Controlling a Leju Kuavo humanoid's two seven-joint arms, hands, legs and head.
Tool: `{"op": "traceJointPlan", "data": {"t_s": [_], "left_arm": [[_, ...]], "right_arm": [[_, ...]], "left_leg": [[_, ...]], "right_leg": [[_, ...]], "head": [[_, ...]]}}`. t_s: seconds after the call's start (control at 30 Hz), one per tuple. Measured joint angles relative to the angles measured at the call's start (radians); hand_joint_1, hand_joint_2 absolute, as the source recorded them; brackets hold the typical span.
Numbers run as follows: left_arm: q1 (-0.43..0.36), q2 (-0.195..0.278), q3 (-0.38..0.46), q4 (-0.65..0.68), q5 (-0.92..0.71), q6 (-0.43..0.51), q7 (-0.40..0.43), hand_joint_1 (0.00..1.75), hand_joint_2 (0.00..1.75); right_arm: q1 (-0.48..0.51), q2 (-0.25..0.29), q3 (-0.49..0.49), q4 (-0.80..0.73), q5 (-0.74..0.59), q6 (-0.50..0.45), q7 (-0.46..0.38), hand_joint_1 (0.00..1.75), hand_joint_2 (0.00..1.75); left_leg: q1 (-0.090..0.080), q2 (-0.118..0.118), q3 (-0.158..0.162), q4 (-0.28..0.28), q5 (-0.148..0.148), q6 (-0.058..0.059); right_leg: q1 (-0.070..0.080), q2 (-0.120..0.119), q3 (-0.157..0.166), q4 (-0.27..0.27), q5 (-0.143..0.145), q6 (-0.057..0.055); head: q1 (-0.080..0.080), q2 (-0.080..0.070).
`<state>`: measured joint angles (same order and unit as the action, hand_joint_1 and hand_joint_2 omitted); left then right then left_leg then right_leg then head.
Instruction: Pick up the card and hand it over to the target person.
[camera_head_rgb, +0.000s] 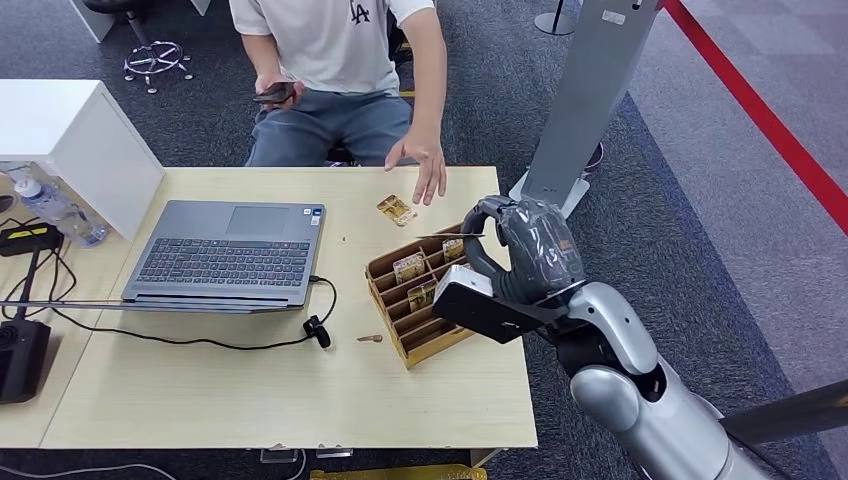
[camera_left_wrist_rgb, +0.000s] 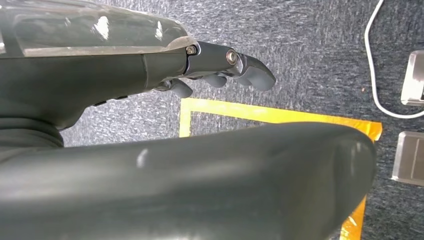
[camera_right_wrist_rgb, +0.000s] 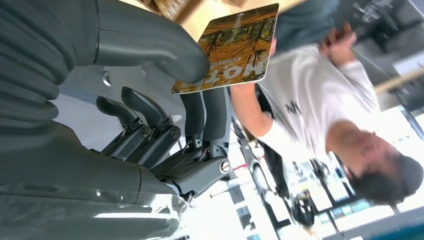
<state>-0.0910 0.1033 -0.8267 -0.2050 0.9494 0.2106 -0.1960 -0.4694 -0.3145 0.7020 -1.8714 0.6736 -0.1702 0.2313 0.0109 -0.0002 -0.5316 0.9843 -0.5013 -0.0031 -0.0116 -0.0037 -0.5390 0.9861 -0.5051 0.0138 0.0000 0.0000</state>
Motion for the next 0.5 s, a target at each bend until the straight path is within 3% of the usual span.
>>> {"op": "traceJointPlan", "data": {"t_s": [0.13, 0.27, 0.4, 0.5], "left_arm": [[-0.001, 0.002, -0.002, 0.000, 0.005, 0.005, 0.001, 0.00, 0.00], [-0.001, -0.002, -0.010, 0.001, 0.005, 0.005, -0.004, 0.00, 0.00], [-0.001, -0.007, -0.021, 0.002, 0.001, 0.003, -0.012, 0.00, 0.00], [-0.002, -0.008, -0.025, 0.002, -0.002, 0.002, -0.014, 0.00, 0.00]], "right_arm": [[0.024, 0.074, 0.022, 0.148, 0.055, -0.159, -0.059, 1.75, 1.75], [0.050, 0.159, 0.017, 0.314, 0.125, -0.386, -0.131, 1.75, 1.75], [0.069, 0.213, -0.012, 0.406, 0.195, -0.505, -0.174, 1.75, 1.75], [0.080, 0.234, -0.038, 0.426, 0.261, -0.528, -0.176, 1.75, 1.75]], "left_leg": [[0.000, 0.001, 0.001, -0.002, 0.001, 0.000], [0.001, 0.003, 0.003, -0.003, 0.001, -0.001], [0.001, 0.003, 0.003, -0.004, 0.001, -0.001], [0.001, 0.002, 0.002, -0.003, 0.001, -0.001]], "right_leg": [[0.000, 0.001, 0.001, -0.001, 0.001, 0.000], [0.001, 0.003, 0.003, -0.003, 0.002, -0.001], [0.001, 0.003, 0.003, -0.003, 0.002, -0.001], [0.001, 0.002, 0.002, -0.003, 0.001, -0.001]], "head": [[0.000, 0.000], [0.000, 0.000], [0.000, 0.000], [0.000, 0.000]]}}
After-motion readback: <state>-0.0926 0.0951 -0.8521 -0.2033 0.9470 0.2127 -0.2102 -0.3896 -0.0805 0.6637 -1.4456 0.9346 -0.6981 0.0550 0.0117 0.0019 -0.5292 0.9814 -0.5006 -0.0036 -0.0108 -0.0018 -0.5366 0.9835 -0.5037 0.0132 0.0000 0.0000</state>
